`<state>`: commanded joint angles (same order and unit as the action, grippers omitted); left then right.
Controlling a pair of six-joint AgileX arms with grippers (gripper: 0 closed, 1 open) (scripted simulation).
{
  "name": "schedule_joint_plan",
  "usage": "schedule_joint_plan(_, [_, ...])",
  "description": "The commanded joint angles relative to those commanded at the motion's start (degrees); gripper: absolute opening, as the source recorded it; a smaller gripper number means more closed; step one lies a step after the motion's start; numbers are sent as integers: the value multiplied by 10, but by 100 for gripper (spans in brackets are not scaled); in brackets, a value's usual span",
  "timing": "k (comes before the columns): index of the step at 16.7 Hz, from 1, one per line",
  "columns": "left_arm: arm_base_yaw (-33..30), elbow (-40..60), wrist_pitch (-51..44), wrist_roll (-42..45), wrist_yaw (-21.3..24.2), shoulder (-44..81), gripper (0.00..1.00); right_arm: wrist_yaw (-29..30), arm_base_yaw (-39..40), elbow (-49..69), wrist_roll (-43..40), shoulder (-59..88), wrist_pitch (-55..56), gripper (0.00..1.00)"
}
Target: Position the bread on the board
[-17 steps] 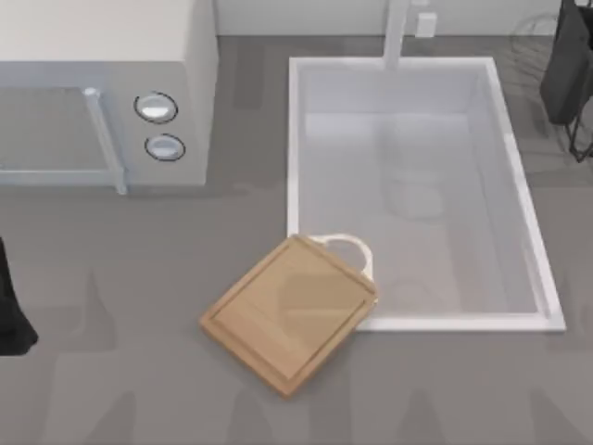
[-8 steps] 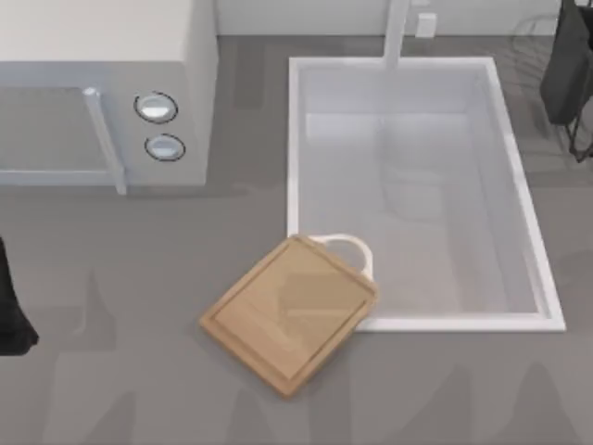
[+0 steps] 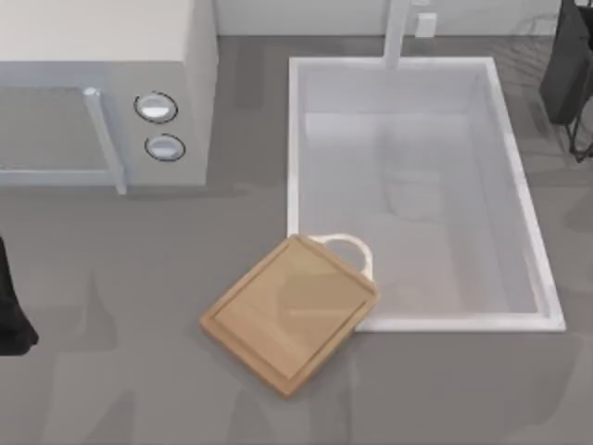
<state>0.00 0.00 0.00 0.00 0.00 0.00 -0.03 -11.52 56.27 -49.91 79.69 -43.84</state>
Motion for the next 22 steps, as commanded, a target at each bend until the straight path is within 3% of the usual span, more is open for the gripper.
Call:
schedule_joint_plan(5, [0,0,0,0,0,0,100,1,-32,154,-132,201,-113,100])
schedule_joint_plan(9, [0,0,0,0,0,0,100,0,-45,223,-189,288,-157,100])
schedule_joint_plan(17, [0,0,0,0,0,0,100,0,-44,223,-194,300,-151,100])
schedule_joint_plan(22, [0,0,0,0,0,0,100,0,-45,166,-193,342,-46,100])
